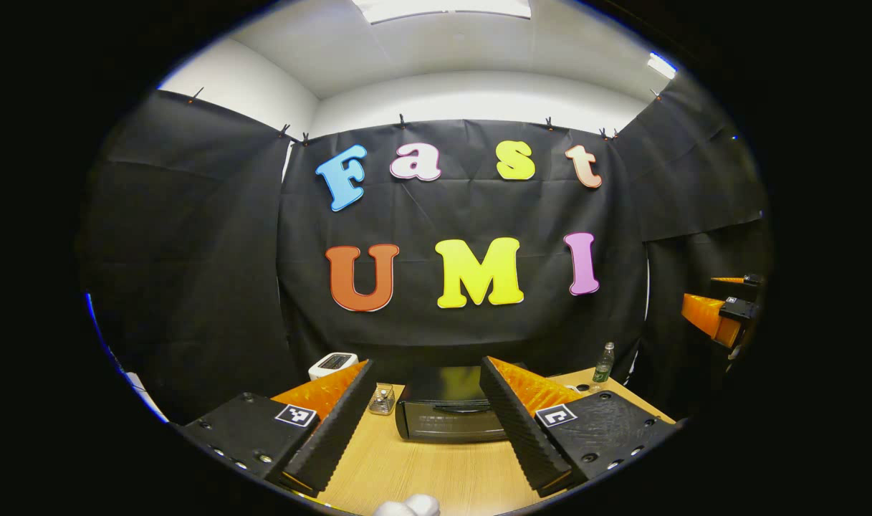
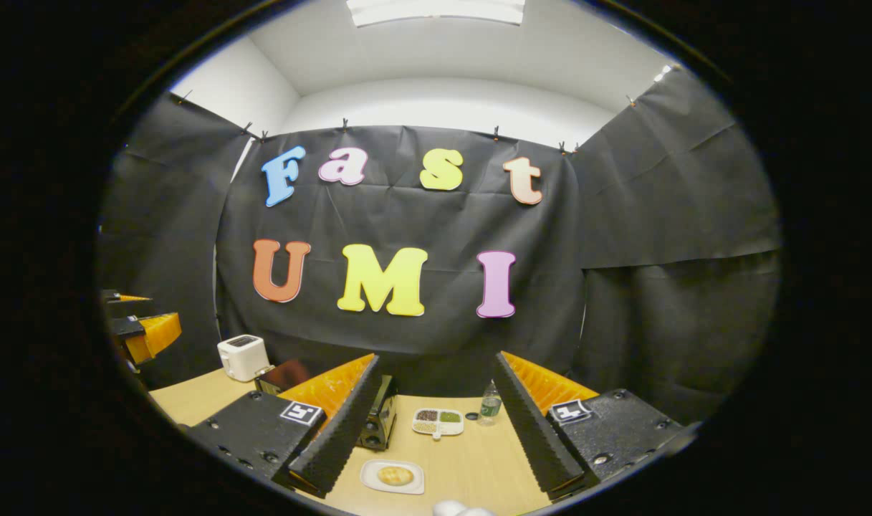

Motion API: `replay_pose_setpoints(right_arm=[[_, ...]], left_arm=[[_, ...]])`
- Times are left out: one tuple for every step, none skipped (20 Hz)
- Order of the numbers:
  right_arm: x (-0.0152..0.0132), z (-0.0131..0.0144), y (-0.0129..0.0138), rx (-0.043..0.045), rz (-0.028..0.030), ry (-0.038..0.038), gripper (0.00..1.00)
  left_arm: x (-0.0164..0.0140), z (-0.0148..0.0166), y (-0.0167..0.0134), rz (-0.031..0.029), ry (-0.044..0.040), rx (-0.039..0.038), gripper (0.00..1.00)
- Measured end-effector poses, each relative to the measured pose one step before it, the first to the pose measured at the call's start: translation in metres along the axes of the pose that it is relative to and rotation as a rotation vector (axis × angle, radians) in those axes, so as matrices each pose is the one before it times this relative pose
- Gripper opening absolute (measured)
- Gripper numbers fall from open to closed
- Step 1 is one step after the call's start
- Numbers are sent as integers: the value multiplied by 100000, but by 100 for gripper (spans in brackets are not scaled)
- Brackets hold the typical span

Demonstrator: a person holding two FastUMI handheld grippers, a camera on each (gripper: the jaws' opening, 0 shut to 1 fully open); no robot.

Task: Open the electric oven with the left hand, put the food in, and close the electric oven.

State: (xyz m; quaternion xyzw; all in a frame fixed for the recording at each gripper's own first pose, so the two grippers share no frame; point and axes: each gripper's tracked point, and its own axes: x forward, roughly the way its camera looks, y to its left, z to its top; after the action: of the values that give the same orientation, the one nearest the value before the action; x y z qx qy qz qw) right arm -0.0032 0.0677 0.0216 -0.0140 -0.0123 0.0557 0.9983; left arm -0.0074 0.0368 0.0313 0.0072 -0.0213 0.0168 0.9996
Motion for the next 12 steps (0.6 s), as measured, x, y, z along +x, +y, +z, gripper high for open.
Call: replay_pose_setpoints(right_arm=[[29, 228, -12, -824, -328, -679, 100], [49, -23, 9, -651, -330, -203, 100], [32, -62, 123, 7, 315, 219, 100], [99, -254, 125, 337, 116, 593, 100], [54, -40, 85, 431, 177, 282, 100], [115, -45, 59, 266, 152, 423, 100], [206, 66, -117, -260, -70, 370, 100], [90, -121, 55, -295, 184, 476, 100], [-138, 123, 57, 237, 957, -102, 100], [175, 281, -25, 791, 917, -275, 100], [99, 29, -31, 1470, 1130, 178, 100], [165, 31, 186, 1210, 2074, 349, 100]], left_arm=[[128, 122, 115, 157, -204, -747, 84], [176, 10, 58, 320, 229, -239, 84], [51, 2, 123, -52, 52, -159, 84], [194, -77, -30, -95, 309, 149, 84], [177, -67, 8, -172, -176, 536, 84], [257, -201, -38, 35, 199, 995, 84], [177, -320, 116, 46, 463, 617, 84], [387, -340, -63, 86, -46, 745, 84], [325, -197, -21, 578, 381, 993, 85], [425, -734, -308, -150, 382, 334, 84], [582, -586, -538, 301, 251, 182, 85], [616, -780, -460, -63, 1013, 653, 85]])
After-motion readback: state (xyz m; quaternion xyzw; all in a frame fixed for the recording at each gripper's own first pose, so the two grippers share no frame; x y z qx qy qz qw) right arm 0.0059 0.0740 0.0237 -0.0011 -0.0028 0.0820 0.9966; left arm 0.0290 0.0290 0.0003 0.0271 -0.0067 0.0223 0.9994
